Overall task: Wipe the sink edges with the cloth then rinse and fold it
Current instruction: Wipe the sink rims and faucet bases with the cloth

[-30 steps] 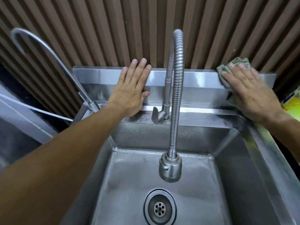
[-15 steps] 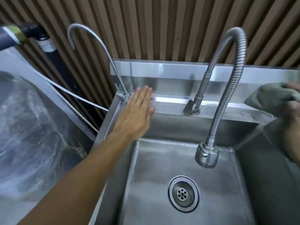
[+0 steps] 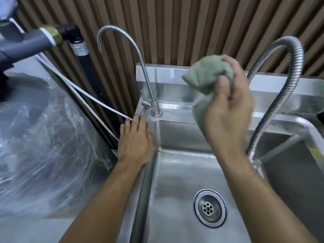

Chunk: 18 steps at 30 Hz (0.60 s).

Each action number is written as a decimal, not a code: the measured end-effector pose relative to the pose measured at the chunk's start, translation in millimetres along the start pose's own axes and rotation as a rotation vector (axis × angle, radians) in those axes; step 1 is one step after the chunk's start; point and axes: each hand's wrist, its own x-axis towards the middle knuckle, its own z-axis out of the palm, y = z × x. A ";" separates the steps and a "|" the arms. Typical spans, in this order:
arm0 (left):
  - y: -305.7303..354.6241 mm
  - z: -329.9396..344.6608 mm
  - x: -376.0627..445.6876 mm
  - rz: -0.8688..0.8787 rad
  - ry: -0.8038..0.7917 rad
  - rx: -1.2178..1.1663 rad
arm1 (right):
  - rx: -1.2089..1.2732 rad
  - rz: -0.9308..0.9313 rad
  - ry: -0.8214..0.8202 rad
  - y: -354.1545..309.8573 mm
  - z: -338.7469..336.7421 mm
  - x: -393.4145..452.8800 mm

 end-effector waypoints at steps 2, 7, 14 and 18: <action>-4.6 3.8 3.0 0.015 -0.047 -0.013 | -0.148 -0.067 -0.116 14.1 48.2 8.4; -10.7 10.4 2.0 0.031 -0.047 -0.040 | -0.762 -0.477 -0.597 104.2 111.2 15.7; -10.6 10.8 2.0 0.035 -0.052 -0.021 | -0.800 -0.378 -0.519 127.7 78.4 -0.5; -7.5 9.6 1.4 0.023 -0.046 -0.009 | -0.787 -0.273 -0.557 117.6 79.3 -3.1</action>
